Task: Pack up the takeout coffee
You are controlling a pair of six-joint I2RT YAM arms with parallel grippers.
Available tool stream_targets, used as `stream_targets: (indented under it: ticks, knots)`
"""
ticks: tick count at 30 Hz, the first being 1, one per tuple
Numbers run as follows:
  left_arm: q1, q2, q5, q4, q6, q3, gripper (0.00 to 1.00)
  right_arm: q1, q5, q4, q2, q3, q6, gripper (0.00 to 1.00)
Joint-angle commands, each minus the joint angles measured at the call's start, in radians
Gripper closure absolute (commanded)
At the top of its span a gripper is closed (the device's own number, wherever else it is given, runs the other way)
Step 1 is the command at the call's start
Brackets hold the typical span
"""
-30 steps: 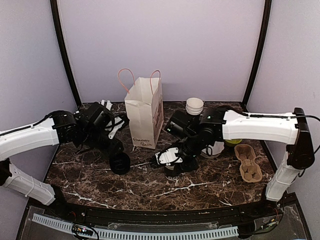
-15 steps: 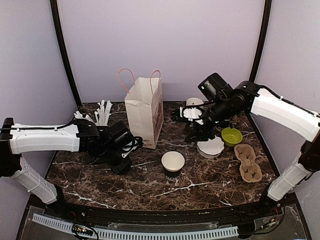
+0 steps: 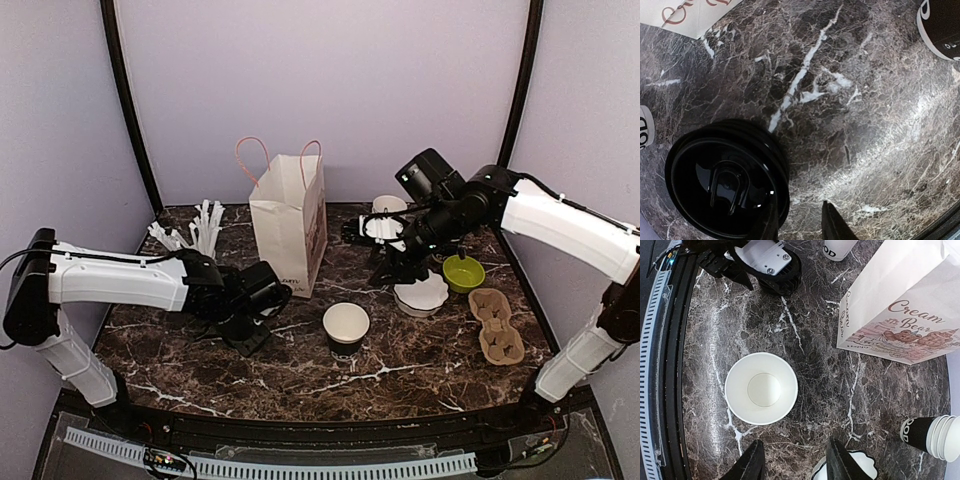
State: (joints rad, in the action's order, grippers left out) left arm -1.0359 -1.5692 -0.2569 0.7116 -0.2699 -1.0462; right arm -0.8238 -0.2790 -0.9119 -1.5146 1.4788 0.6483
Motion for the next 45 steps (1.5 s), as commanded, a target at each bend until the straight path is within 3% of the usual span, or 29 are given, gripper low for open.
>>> stream_targets:
  ticks: [1, 15, 31, 39, 43, 45]
  knots:
    - [-0.007, -0.008, -0.068, 0.002, -0.036, 0.000, 0.69, 0.006, 0.010, 0.034, 0.016, -0.010, -0.010, 0.58]
    - [-0.015, -0.060, -0.100, -0.003, -0.009, -0.026, 0.82, 0.006, 0.019, 0.031, 0.005, -0.010, -0.006, 0.58]
    - [-0.023, 0.004, -0.148, 0.047, 0.010, -0.095, 0.95, 0.006, 0.021, 0.025, 0.001, -0.002, -0.007, 0.58]
    - [-0.023, 0.129, -0.034, 0.063, 0.034, -0.231, 0.95, 0.055, -0.035, 0.048, 0.012, 0.052, -0.063, 0.59]
    - [-0.023, 0.220, 0.132, -0.054, 0.088, -0.280, 0.95, 0.152, -0.072, 0.142, 0.029, 0.099, -0.164, 0.42]
    - [-0.022, 0.252, 0.189, -0.153, 0.112, -0.296, 0.95, 0.220, -0.143, 0.195, 0.028, 0.127, -0.259, 0.25]
